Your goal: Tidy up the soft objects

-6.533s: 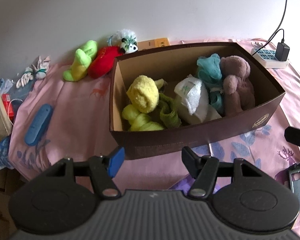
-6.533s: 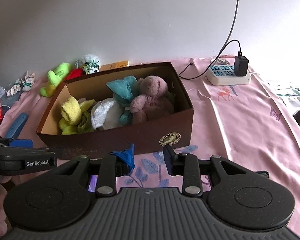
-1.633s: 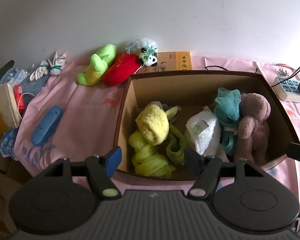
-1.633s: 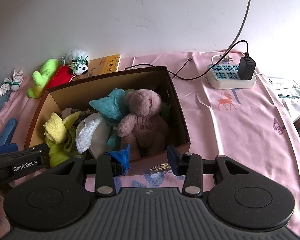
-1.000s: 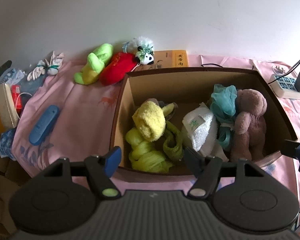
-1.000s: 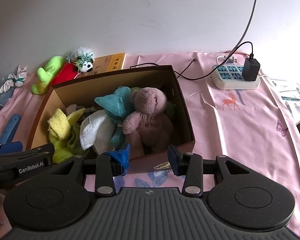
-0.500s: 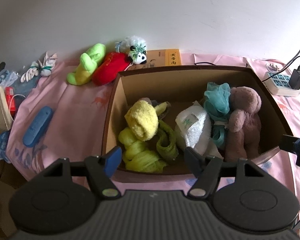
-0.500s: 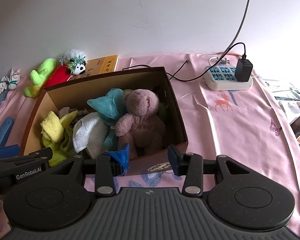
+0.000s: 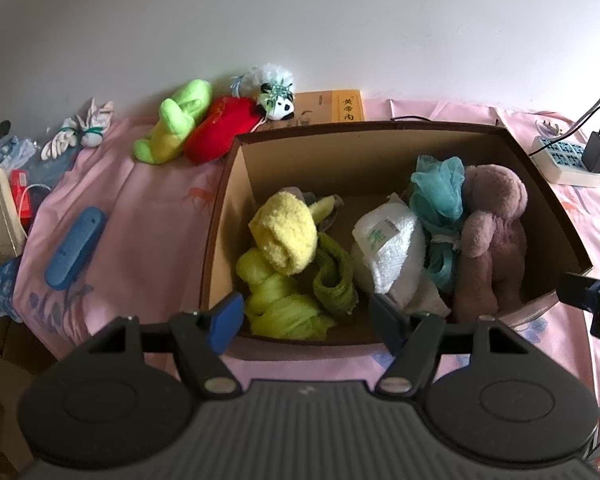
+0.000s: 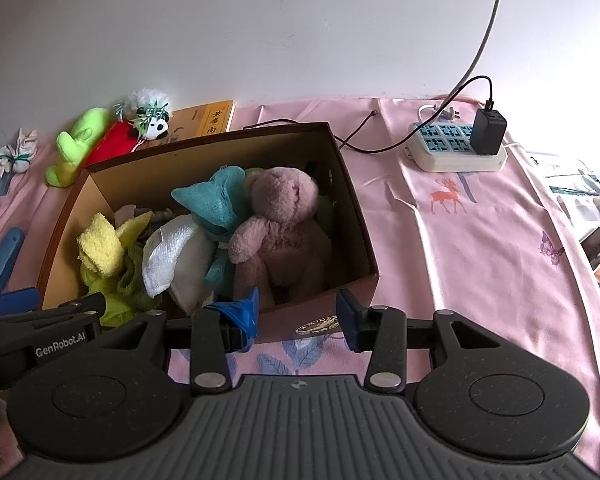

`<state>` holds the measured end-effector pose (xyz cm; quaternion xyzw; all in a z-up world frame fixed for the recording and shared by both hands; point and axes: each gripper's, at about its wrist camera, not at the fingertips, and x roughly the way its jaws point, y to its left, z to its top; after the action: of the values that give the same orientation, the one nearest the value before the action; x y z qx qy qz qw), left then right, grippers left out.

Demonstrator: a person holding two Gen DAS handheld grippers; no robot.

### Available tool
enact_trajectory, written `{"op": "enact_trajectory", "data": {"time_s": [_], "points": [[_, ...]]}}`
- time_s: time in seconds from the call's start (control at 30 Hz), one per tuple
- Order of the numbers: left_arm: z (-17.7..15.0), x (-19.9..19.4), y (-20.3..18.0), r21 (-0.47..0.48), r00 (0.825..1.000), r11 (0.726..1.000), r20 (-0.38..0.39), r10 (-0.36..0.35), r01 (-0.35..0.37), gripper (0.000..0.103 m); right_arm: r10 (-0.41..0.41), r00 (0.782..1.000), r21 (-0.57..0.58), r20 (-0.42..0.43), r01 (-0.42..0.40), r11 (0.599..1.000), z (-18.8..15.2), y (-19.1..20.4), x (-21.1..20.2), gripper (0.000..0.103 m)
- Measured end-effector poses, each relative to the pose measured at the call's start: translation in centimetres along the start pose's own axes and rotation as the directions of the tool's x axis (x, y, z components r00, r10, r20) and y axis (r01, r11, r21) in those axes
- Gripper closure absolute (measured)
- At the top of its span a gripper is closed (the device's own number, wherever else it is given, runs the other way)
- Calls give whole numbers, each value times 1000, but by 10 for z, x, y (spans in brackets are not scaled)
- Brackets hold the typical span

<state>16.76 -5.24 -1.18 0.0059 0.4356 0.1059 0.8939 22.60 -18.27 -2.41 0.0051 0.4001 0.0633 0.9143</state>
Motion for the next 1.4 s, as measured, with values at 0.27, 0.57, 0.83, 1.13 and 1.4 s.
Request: {"op": "enact_trajectory", "data": {"time_s": [0.27, 0.57, 0.83, 1.13, 1.4], "points": [[0, 0, -1, -3, 1000, 1000, -4, 7, -7, 31, 17, 1000, -19, -12, -17, 1000, 0, 2, 2, 76], [0, 0, -2, -8, 1000, 1000, -4, 10, -10, 31, 19, 1000, -24, -16, -19, 1000, -2, 4, 2, 76], [1, -1, -2, -10, 1000, 1000, -5, 12, -12, 31, 21, 1000, -26, -17, -22, 999, -2, 3, 3, 76], [2, -2, -2, -8, 1000, 1000, -3, 16, -16, 31, 21, 1000, -27, -20, -21, 999, -2, 2, 4, 76], [3, -3, -4, 0, 1000, 1000, 3, 15, -15, 31, 25, 999, -29, -21, -26, 999, -2, -1, 6, 76]]}}
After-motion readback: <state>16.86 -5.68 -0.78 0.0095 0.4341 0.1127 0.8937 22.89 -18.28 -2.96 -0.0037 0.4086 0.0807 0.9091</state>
